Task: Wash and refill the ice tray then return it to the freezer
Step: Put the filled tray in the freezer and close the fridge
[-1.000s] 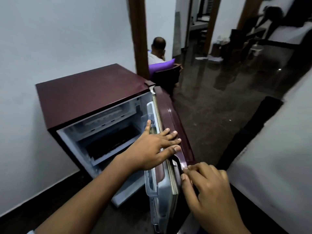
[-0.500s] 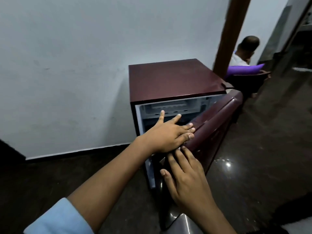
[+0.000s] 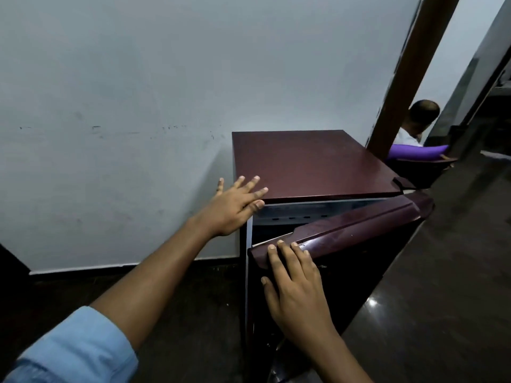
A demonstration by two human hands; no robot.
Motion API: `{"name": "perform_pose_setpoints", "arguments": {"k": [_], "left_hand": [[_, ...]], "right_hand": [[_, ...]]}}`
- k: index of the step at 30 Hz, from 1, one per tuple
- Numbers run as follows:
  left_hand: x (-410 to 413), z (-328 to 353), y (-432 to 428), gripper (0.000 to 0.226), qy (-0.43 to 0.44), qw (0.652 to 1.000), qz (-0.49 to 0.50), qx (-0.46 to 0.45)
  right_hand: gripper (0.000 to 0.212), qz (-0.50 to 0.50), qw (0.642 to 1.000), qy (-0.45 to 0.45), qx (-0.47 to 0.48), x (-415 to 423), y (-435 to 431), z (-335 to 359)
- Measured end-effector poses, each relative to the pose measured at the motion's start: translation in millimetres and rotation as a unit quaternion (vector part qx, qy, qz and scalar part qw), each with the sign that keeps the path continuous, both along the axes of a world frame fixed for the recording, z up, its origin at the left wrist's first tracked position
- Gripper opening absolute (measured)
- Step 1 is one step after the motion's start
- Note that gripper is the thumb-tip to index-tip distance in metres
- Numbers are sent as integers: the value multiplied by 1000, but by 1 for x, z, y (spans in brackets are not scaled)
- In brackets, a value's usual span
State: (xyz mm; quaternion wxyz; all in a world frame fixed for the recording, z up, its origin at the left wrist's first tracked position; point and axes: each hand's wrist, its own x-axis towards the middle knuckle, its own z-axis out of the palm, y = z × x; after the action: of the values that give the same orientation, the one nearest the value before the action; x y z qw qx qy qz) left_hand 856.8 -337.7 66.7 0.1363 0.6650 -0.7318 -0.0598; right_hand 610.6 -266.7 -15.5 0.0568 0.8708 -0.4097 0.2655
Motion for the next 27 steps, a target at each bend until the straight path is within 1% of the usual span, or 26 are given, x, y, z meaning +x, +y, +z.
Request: {"name": "perform_pose_setpoints", "arguments": {"k": [3, 7, 12, 16, 19, 21, 27], "left_hand": [[34, -11, -22, 71, 1, 1000, -13, 0], [55, -22, -54, 56, 5, 997, -78, -20], [63, -18, -91, 60, -18, 991, -134, -5], [56, -11, -118, 54, -63, 982, -176, 24], [42, -7, -133, 55, -127, 968, -210, 53], [35, -8, -140, 56, -151, 958, -235, 65], [42, -12, -157, 53, -125, 951, -272, 78]], "right_hand": [[59, -19, 1000, -10, 5, 17, -12, -4], [61, -40, 999, -11, 13, 39, -25, -9], [62, -69, 997, -32, -10, 65, -40, -15], [62, -101, 994, -39, -13, 79, -47, -21], [60, -109, 992, -58, -33, 83, -50, -23], [60, -110, 990, -74, -44, 85, -52, -24], [61, -116, 985, -107, -67, 92, -57, -29]]}}
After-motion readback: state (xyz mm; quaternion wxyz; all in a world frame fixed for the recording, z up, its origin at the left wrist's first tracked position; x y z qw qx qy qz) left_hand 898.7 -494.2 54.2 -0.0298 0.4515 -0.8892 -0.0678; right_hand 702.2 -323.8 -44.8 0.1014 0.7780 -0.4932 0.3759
